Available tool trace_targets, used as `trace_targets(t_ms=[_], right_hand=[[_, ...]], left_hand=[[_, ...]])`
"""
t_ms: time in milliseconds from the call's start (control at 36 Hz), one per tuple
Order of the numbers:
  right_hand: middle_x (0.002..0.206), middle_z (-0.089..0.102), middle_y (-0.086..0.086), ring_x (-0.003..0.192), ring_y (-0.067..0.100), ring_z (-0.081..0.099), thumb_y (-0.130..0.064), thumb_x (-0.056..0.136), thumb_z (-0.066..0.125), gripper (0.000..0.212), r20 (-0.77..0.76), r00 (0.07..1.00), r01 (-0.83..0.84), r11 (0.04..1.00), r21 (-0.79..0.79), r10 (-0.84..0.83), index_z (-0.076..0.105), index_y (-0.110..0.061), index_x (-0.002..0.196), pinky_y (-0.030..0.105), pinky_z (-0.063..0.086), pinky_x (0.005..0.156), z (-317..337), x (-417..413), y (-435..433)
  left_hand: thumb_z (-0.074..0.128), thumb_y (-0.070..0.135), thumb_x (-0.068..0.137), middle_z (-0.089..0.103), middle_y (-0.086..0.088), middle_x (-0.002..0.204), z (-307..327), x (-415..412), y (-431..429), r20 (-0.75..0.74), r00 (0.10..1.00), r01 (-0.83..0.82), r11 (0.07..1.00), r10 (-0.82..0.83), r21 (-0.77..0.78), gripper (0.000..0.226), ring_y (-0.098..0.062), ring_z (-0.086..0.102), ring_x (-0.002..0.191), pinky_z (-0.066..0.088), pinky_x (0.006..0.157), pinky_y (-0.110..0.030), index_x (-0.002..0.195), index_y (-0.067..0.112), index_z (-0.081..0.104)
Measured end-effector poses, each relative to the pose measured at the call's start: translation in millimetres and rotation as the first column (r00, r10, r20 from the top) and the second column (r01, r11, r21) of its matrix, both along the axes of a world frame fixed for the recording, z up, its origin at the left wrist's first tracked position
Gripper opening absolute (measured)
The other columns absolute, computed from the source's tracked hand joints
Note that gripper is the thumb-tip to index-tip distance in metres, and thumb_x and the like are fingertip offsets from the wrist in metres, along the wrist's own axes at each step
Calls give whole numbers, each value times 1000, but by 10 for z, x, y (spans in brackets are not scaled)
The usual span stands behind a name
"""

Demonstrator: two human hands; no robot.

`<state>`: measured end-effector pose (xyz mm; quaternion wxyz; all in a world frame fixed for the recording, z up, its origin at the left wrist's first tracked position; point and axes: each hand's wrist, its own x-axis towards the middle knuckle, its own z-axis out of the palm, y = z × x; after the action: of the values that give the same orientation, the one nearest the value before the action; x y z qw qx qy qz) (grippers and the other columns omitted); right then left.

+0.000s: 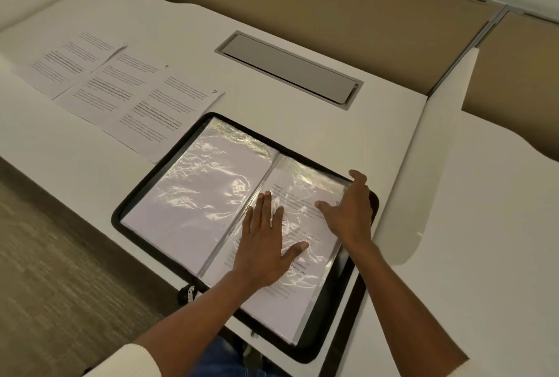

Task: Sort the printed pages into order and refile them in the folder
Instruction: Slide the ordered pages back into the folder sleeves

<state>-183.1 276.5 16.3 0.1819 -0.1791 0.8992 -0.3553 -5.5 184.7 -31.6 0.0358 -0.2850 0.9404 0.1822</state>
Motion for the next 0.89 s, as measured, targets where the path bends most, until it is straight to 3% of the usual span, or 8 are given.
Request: trace_targets(t_ms=[111,250,389,444,528,583,722,889], right_hand=[[134,52,-3,114,12,57,-17,81,90,107,82,995,71,981,-180,-57,18,-22,161,31,52,95,-56,223,154],[118,63,-14,100,4,69,-21,81,90,103,258,958,211,921,-328,-128,20,-30,156,32,62,82,-153,534,346],[124,74,8,107,22,75,-26,92,78,51,602,797,324,807,-494,49,57,-20,137,45,63,88,-67,727,430],[124,75,10,110,30,74,-38,92,74,51,637,757,308,778,-548,149,62,-15,136,50,60,92,6,794,419],[114,75,17,97,32,75,-57,87,77,56,662,709,305,741,-598,242,72,-17,127,43,63,79,118,864,350],[114,74,22,96,36,74,-57,89,71,51,653,694,256,744,-617,303,74,-21,125,43,63,77,164,876,282],[143,64,6,129,36,63,-73,89,63,84,535,713,37,737,-675,454,55,-13,147,58,49,109,249,927,100],[149,60,8,143,30,51,-68,94,58,81,459,655,-164,706,-689,600,44,-19,156,61,33,120,337,1030,-152]], left_hand=[[31,88,93,-28,-5,173,9,23,-59,-18,1000,4,999,-4,48,106,-20,-29,158,-10,128,-44,168,17,10],[35,90,89,-31,-1,172,35,69,-97,-44,999,-11,992,16,125,108,-19,-26,159,-3,130,-45,167,18,13],[35,92,87,-18,-1,176,252,103,-93,-95,992,-68,980,87,188,104,-15,-21,160,-1,130,-46,163,22,25],[29,98,82,-6,1,177,430,112,-66,-84,986,-117,963,141,242,105,-13,-15,161,5,132,-51,160,27,33],[16,106,72,39,8,164,764,131,-80,-24,970,-227,937,242,265,108,-18,28,155,30,123,-46,141,33,55],[13,109,65,61,15,134,1021,133,-118,22,943,-325,902,333,286,107,-14,55,124,45,104,-40,123,34,63],[22,114,55,73,13,111,1389,186,-379,117,918,-393,826,380,404,108,-18,69,99,56,97,-47,115,36,68],[58,51,104,73,-4,120,1426,398,-883,152,881,-474,833,449,285,42,-29,69,107,57,97,-48,129,19,69]])
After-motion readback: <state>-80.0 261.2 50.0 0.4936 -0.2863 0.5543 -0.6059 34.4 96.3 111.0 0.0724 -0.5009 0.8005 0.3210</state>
